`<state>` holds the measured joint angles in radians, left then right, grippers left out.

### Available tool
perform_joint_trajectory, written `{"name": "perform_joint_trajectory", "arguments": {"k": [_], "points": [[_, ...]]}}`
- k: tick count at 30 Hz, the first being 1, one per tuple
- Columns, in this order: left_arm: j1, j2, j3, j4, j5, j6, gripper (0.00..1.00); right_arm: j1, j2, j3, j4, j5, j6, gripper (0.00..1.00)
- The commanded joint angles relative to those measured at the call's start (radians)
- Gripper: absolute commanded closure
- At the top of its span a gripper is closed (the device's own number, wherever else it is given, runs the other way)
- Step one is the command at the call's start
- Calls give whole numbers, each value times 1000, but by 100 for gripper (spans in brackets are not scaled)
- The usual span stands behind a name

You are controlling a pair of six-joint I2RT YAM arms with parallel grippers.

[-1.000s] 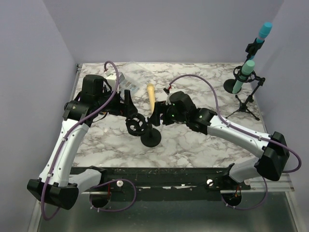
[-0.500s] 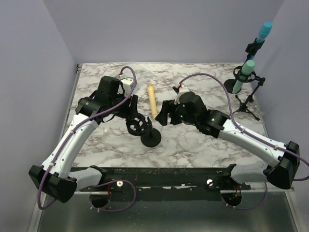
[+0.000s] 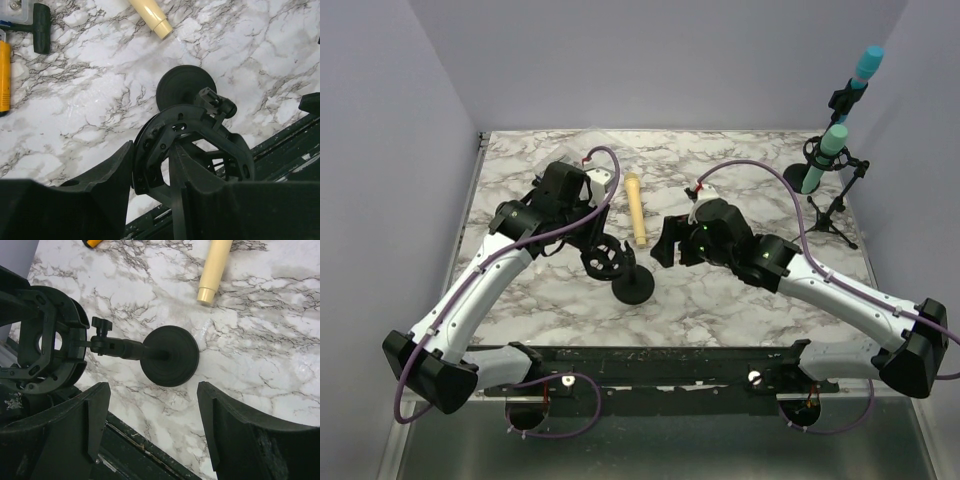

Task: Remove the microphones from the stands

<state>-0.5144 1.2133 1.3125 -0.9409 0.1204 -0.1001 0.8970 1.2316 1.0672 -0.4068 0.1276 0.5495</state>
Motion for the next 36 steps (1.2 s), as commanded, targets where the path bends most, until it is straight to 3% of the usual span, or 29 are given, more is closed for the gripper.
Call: {"name": "perform_joint_trajectory", "arguments": {"k": [1,5,7,17,21,24,29,36], "points": [[-27,5,1,-44,-80,12,70,0,-26,-21,-18,30,9,22],[-40,-12,5,-47,-151,-12,81,-1,-35,-31,-19,31,10,22],[-39,-25,11,-46,-189,-31,99,0,-41,-36,-18,32,10,22],[-39,-51,99,-113,-388,-113,100,-1,-68,-53,-32,53,4,22],[-28,-39,131,-177,-593,-184,100,-1,-67,-52,-40,73,-15,21],[53,-32,138,-207,-673,-249,100,0,-65,-36,-62,90,-28,21],[278,-69,111,-205,-618,-361,100,-1,-73,-17,-92,104,-53,19],[498,-135,86,-193,-606,-418,100,-1,-67,14,-118,132,-81,17]]}}
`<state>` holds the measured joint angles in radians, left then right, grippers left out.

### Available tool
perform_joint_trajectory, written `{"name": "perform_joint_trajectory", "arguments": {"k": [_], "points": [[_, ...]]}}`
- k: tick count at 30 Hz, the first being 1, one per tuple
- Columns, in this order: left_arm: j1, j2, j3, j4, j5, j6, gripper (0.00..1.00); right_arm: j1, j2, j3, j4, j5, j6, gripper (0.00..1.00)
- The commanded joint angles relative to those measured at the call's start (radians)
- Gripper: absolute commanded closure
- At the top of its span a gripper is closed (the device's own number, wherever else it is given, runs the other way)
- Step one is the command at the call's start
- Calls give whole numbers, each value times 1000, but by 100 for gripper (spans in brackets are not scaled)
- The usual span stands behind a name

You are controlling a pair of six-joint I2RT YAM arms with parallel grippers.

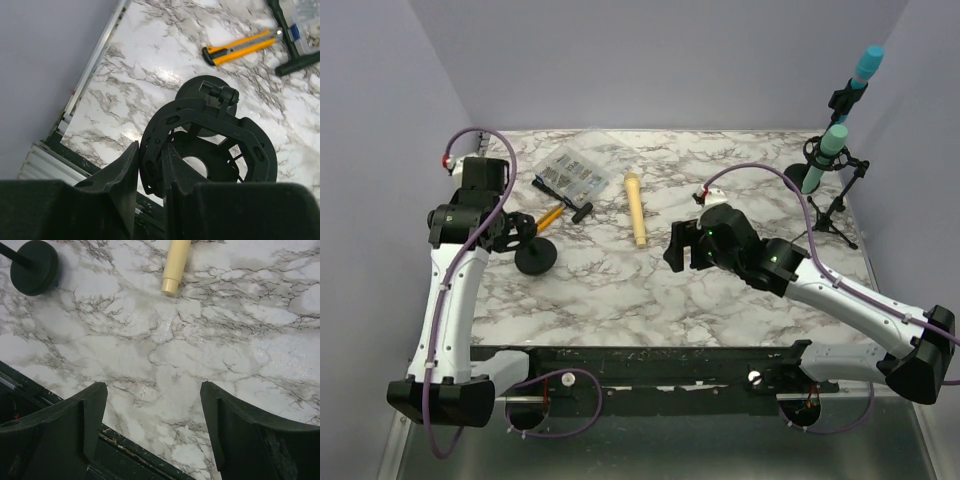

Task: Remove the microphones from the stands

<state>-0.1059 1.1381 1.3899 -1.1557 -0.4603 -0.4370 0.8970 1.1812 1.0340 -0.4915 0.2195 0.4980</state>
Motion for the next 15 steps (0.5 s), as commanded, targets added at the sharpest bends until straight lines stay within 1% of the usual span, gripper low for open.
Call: {"name": "perform_joint_trajectory", "arguments": {"k": [1,6,10,13,15], "points": [[133,-63,10,22,-24,-100,100,-1,-9,53,-33,36,-31,17],[266,-73,-17,70,14,-159,100,-2,19,90,-39,24,-49,17],[353,-45,-34,95,25,-210,100,-3,19,128,-65,47,-72,17],[386,-20,-33,94,6,-246,100,-3,12,147,-86,66,-76,17],[388,-2,-32,91,-40,-267,100,-2,6,152,-94,76,-75,17]]}}
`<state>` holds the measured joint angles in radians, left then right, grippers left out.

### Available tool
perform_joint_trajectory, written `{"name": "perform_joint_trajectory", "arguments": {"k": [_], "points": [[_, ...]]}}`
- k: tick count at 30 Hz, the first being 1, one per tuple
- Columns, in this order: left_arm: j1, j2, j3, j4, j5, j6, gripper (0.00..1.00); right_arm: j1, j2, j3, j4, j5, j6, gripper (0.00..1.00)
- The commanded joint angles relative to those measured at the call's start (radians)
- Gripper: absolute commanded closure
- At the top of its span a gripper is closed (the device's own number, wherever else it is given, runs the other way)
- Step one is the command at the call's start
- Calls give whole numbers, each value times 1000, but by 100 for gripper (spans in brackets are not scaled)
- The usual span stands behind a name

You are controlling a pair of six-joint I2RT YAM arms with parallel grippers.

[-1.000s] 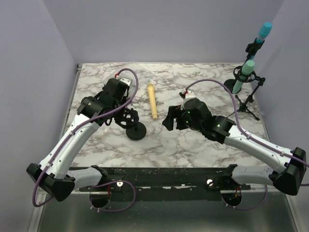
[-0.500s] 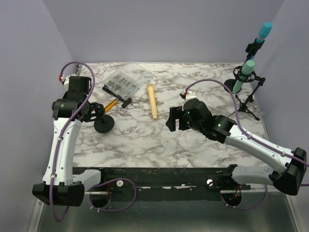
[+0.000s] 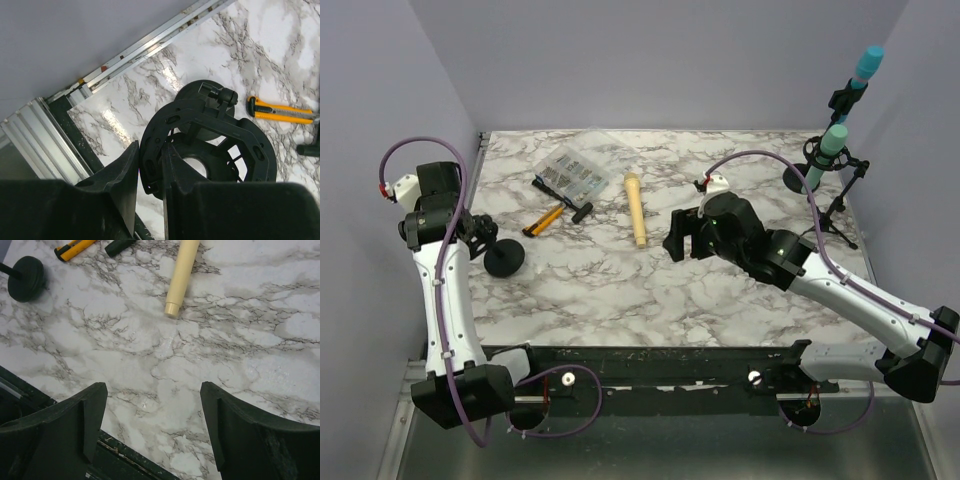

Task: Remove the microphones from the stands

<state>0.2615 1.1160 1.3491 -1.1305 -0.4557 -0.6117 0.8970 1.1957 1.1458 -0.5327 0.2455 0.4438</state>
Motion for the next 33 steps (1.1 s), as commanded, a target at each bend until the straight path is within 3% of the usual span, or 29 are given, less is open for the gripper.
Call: {"name": "perform_joint_trajectory", "arguments": {"k": [1,12,16,18,21,23,26,33], "points": [[22,28,9,57,-78,-104,100,-2,-11,40,-53,53,-18,17],[25,-18,-61,124,-267,-143,100,-3,-18,44,-58,43,21,17],[25,-19,-92,134,-263,-145,61,-4,-27,45,-61,44,28,17],[25,-25,-100,149,-240,-128,51,-4,-29,45,-67,57,23,17],[25,-47,-93,166,-214,-106,24,-4,-28,48,-97,94,16,17],[26,-68,-83,181,-196,-79,12,-4,-35,49,-112,114,12,17],[26,-104,-42,183,-160,-55,3,-4,-45,54,-130,135,10,17],[-54,-188,3,334,112,124,2,-4,-30,115,-205,236,12,17]]}}
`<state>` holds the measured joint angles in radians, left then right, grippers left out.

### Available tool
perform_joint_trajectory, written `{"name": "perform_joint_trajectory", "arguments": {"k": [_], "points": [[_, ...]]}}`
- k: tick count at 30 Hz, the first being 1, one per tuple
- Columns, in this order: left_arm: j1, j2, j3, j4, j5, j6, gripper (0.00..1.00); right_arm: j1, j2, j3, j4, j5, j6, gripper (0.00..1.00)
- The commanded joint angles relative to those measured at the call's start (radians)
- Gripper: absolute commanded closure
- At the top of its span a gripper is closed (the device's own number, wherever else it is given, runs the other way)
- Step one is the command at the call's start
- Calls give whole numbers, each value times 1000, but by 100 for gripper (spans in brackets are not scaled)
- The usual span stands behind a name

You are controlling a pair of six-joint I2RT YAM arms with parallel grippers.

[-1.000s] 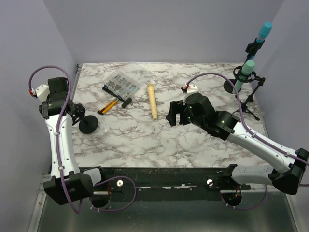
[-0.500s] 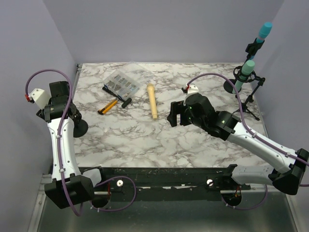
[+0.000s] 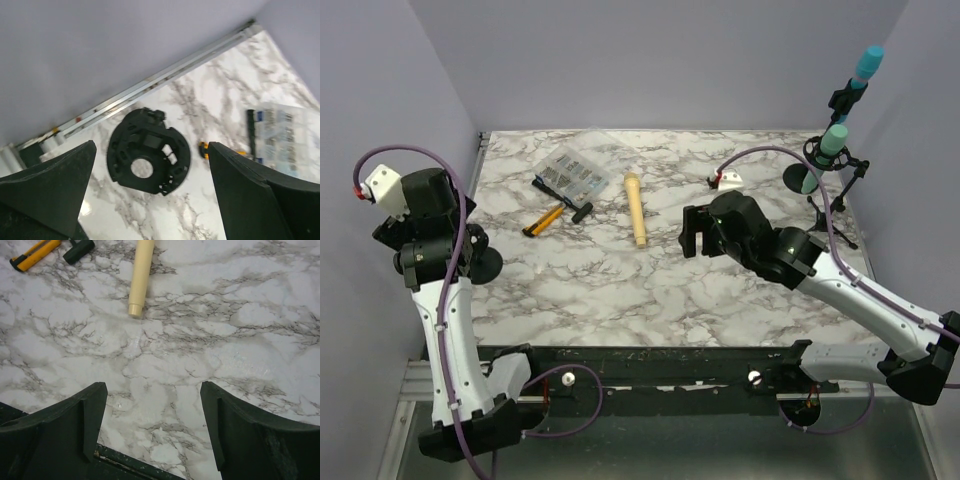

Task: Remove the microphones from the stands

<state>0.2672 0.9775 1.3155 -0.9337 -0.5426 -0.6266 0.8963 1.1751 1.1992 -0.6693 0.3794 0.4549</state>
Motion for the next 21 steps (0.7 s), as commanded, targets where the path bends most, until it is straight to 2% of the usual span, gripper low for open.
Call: {"name": "perform_joint_trajectory", "arguments": {"k": [1,6,10,13,17,21], "points": [[-88,-49,46,151,222,168,2,-3,-4,73,-81,123,3,17],[-255,-9,109,183,333,219,2,-19,25,158,-158,289,30,13],[-407,25,149,226,446,227,2,-96,67,251,-226,387,48,10],[-521,58,159,273,537,252,2,-225,84,308,-243,369,23,10],[-638,69,106,402,778,307,1,-338,75,340,-205,348,-22,8],[-694,114,105,445,977,347,1,-520,85,372,-196,254,-40,4]]}}
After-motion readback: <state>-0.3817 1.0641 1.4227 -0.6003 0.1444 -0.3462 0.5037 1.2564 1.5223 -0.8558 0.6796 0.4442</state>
